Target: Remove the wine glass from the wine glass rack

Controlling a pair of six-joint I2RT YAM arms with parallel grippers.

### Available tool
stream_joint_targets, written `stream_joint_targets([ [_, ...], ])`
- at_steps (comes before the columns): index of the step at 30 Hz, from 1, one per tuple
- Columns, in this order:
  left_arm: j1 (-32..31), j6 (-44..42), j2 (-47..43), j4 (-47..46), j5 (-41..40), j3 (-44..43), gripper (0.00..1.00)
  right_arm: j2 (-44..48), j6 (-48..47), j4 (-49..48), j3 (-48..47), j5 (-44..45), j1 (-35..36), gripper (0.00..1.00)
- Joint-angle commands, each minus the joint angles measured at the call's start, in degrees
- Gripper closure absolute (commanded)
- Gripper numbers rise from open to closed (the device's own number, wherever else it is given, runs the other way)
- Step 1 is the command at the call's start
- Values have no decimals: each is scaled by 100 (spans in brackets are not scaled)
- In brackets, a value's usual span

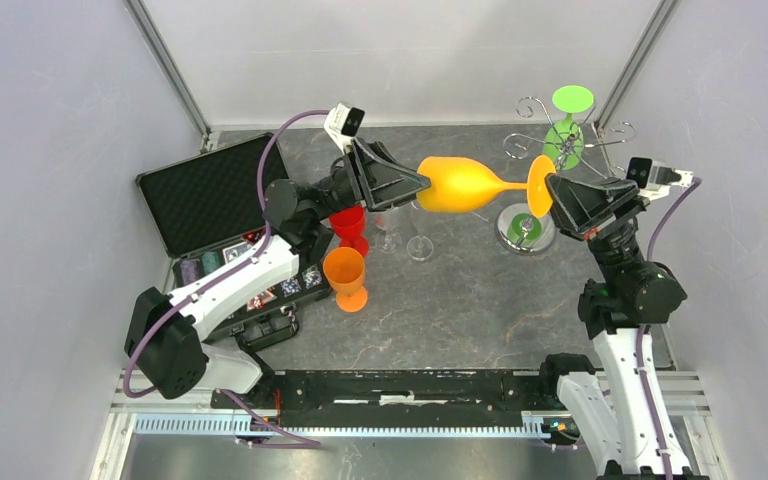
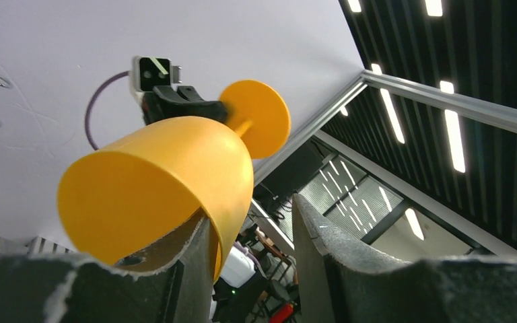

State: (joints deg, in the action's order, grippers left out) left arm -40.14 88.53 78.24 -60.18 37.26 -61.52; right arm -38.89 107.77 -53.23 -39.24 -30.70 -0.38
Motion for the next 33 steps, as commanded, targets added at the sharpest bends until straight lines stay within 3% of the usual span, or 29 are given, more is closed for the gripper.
stream_joint_targets([
  [1, -221, 340, -72, -574, 448, -234, 58, -163, -431, 629, 397, -126, 11, 100],
  [6, -223, 226, -151, -470, 535, -185, 74, -106, -642, 882, 572, 116, 188, 100],
  [12, -222, -466, -449, 357, 555, -161, 97, -107, -949, 1101, 503, 187, 187, 98],
  [15, -222, -1001, -645, 919, 509, -167, 98, -76, -1286, 1435, 366, 214, 191, 83],
  [18, -222, -1656, -862, 1744, 413, -201, 98, 4, -1693, 1878, 231, 336, 187, 62],
  [21, -214, -2596, -1143, 2949, 228, -352, 98, 85, -2216, 2234, 110, 481, 188, 39],
  [23, -214, -3300, -1313, 3908, 11, -518, 98, 155, -2567, 2477, 46, 602, 192, 31],
  [28, -214, -5345, -1513, 7078, -861, -1301, 98, 276, -3226, 2965, -112, 948, 188, 26],
  [33, -229, -6617, -1493, 9177, -1735, -1753, 98, 250, -3488, 3160, -182, 980, 188, 26],
])
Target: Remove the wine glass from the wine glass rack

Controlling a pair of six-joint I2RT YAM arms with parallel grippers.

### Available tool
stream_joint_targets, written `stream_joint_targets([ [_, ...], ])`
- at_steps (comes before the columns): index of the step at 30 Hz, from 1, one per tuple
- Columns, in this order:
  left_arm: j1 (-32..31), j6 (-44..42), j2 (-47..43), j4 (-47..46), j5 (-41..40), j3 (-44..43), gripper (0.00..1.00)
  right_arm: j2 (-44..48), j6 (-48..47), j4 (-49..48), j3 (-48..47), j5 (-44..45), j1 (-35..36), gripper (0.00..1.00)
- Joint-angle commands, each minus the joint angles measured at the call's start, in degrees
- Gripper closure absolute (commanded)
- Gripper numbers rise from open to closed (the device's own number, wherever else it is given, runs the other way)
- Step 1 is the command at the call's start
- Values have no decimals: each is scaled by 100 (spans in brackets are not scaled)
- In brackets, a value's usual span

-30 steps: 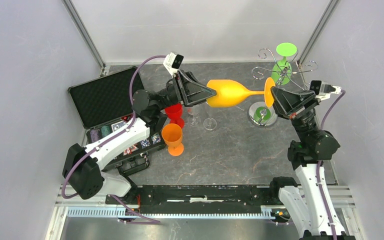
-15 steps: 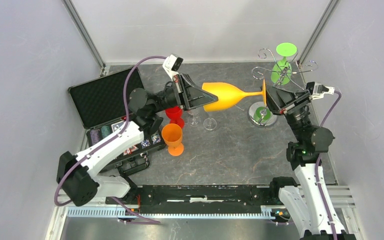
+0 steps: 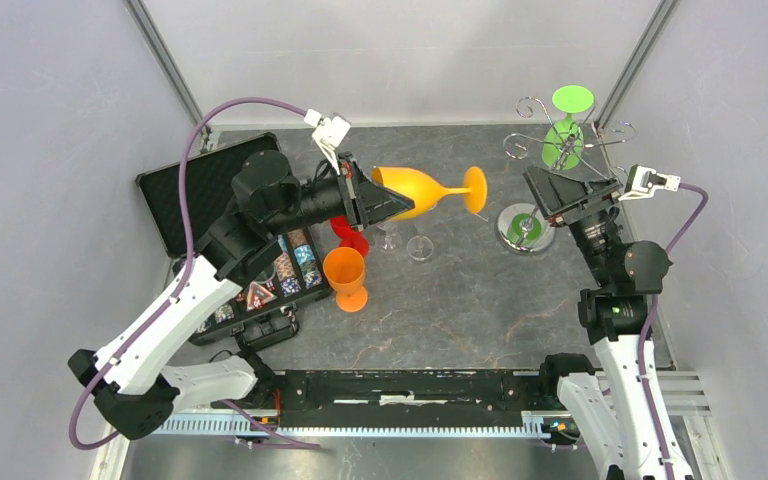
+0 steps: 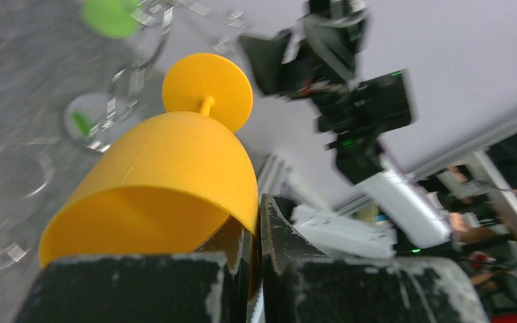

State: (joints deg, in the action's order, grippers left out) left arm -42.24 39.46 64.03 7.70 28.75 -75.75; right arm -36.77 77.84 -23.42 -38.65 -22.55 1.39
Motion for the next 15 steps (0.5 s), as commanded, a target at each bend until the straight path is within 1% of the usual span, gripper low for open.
stream_joint_targets([
  [1, -21, -1857, -52, 2652, -1011, -351, 98, 24, -494, 164, -236, 142, 12, 26],
  [5, -193, -2204, 247, 3564, -1556, -513, 98, 30, -487, 162, -163, 114, 15, 27],
  [8, -422, -2409, 495, 4038, -1918, -600, 98, 54, -514, 222, -139, 112, 15, 28],
  [15, -970, -2608, 1154, 4517, -2476, -748, 98, 67, -447, 219, 4, 55, 11, 29],
])
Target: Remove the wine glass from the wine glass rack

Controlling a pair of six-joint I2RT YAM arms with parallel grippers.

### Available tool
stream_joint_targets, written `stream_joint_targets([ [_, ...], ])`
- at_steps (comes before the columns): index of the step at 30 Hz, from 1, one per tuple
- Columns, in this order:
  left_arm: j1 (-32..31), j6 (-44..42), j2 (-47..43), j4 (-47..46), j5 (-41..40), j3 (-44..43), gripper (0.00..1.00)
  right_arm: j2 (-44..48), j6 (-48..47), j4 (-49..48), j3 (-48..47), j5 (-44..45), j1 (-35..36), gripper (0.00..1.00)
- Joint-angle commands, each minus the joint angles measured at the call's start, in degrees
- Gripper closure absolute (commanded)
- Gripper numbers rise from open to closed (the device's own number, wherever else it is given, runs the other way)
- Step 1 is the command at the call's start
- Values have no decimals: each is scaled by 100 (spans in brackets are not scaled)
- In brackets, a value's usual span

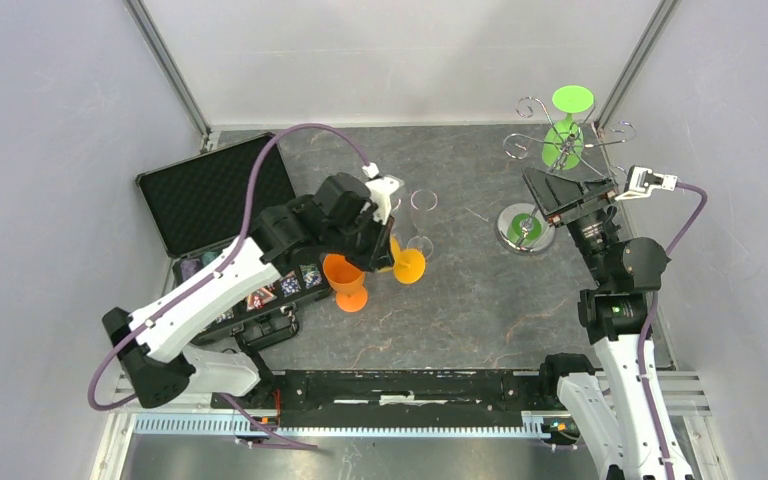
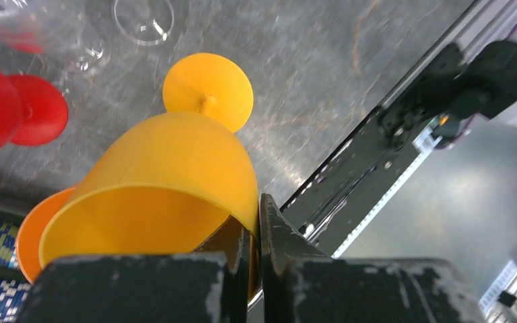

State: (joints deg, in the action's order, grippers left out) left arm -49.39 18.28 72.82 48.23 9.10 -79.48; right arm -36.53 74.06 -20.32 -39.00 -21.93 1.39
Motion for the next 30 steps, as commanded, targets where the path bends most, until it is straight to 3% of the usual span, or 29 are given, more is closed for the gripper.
stream_joint_targets([
  [1, -337, -509, 394, 587, -635, -440, 98, 37, -57, -90, 57, -24, 17, 29],
  [13, -780, -535, 1696, 979, -1447, -879, 97, 117, -148, 18, 52, -92, 13, 31],
  [25, -944, -656, 2454, 1233, -1573, -1106, 90, 520, -1581, 1634, -1252, 752, 11, 32],
  [30, -1092, -873, 2552, 1405, -1676, -1123, 79, 440, -1921, 2249, -1634, 977, 11, 35],
])
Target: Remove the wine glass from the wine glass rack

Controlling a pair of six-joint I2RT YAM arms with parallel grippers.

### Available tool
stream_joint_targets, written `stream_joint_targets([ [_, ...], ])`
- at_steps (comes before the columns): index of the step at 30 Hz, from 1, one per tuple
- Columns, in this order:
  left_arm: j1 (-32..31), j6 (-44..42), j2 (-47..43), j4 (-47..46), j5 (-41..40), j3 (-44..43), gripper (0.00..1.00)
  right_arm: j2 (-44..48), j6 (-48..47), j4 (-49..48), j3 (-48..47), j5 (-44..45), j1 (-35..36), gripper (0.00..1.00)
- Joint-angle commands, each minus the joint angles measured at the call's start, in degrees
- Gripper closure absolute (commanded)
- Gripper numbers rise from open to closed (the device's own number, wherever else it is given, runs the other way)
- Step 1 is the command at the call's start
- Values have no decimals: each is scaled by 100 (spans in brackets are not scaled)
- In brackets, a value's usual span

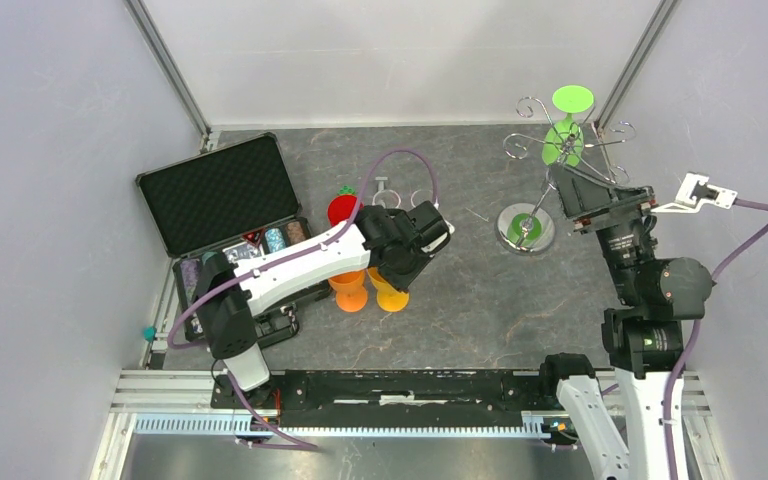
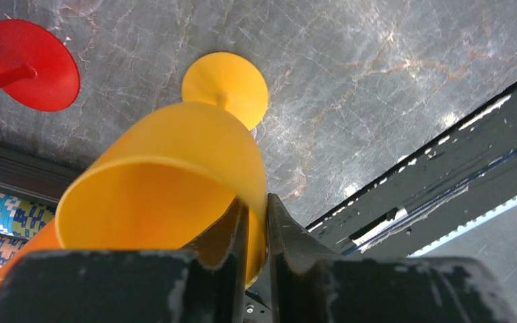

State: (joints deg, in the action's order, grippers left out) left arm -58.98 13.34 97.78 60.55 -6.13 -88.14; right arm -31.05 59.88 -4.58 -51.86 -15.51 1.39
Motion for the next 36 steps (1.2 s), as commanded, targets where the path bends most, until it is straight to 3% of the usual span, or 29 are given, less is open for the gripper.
stream_joint_targets([
  [1, -146, -400, 46, 183, -160, -265, 77, -131, -559, 790, -413, 363, 11, 35],
  [9, -144, -510, -288, 189, -337, -495, 55, -461, -1139, 1316, -911, 519, 11, 36],
  [13, -141, -663, -594, 132, -321, -695, 35, -845, -1536, 1643, -1365, 429, 11, 36],
  [15, -144, -802, -864, -100, -317, -604, 16, -1024, -1714, 1773, -1547, 422, 7, 35],
  [18, -145, -938, -1385, -500, -364, -325, 0, -1221, -1933, 1915, -1711, 519, 9, 34],
  [26, -141, -802, -2788, -1656, -832, 615, 0, -2197, -2806, 2679, -2879, 1290, 10, 26],
  [30, -142, -690, -3496, -2249, -899, 1263, 0, -2925, -3058, 3146, -3663, 1730, -31, 27],
  [36, -146, -411, -4079, -2892, -1093, 1790, 0, -3713, -2613, 3423, -4414, 1570, -617, 33],
])
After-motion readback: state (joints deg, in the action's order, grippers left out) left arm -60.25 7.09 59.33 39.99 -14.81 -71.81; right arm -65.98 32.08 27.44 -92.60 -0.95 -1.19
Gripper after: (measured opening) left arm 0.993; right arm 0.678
